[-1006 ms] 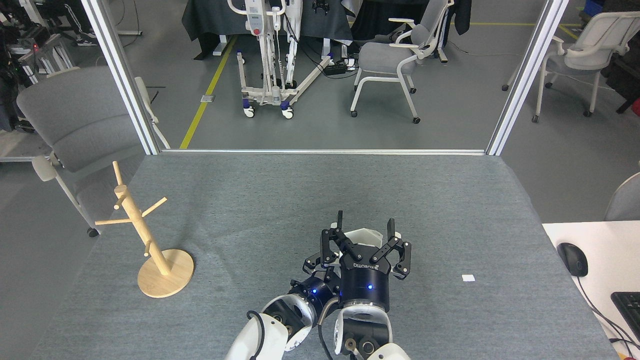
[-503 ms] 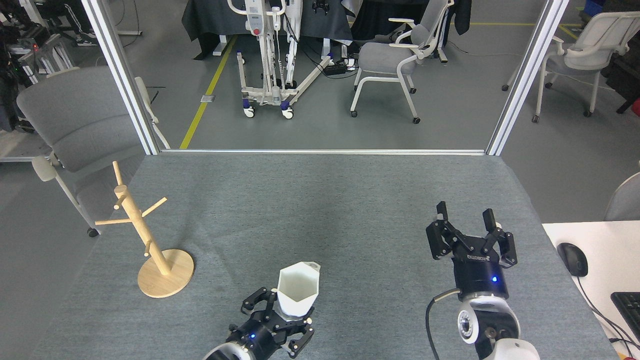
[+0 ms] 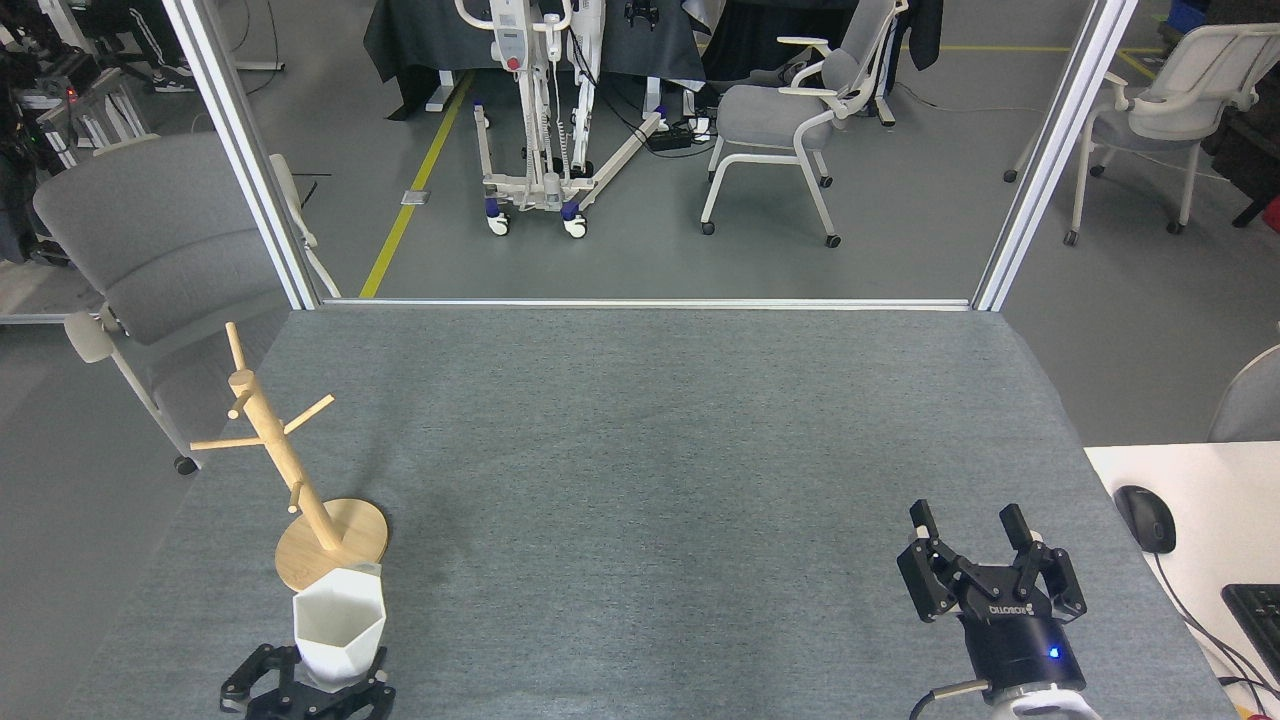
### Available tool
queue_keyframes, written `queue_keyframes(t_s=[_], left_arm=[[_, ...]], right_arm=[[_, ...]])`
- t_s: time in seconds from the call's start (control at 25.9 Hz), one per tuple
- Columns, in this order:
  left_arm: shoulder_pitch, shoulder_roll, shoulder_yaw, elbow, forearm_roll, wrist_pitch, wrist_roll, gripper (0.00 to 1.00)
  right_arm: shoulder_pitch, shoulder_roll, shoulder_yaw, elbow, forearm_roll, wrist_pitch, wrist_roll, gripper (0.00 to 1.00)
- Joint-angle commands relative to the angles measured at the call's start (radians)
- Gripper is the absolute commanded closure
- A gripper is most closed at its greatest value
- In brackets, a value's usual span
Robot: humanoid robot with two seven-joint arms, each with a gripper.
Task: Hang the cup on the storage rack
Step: 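Open the right gripper and carry the cup toward the wooden stand, then move the held cup with the left gripper onto a peg of the wooden stand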
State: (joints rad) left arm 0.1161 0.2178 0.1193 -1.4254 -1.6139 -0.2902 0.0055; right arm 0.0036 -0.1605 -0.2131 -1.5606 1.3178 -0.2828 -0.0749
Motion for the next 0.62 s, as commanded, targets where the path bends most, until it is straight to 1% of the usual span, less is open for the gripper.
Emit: queue_keyframes(t_s=[0.0,0.15,0.19,0.27,0.43,0.58], left_arm=[[0.011,0.017,0.146,0.017,0.0,0.01,-0.005,1.0],[-0.018,0.017,0.25,0.019,-0.001,0.019,-0.018,1.0],[-0.041,0.018,0.267,0.019,-0.001,0.028,-0.019,1.0],[-0.095,0.023,0.275,0.023,-0.006,0.052,-0.042,1.0],[-0.177,0.061,0.275,0.033,-0.015,0.095,-0.102,1.0],[-0.242,0.064,0.276,0.033,-0.029,0.125,-0.137,1.0]], right_arm=[[0.003,-0.002,-0.002,0.001,-0.002,-0.001,0.0,0.01],[0.004,-0.002,-0.006,0.002,-0.002,-0.001,0.0,0.01],[0.004,-0.002,-0.006,0.002,-0.002,-0.001,0.001,0.01],[0.004,-0.005,-0.006,0.002,-0.003,-0.001,0.001,0.01],[0.001,-0.007,-0.006,0.004,-0.003,0.001,0.001,0.01],[-0.004,-0.008,-0.008,0.007,-0.008,0.001,0.001,0.01]])
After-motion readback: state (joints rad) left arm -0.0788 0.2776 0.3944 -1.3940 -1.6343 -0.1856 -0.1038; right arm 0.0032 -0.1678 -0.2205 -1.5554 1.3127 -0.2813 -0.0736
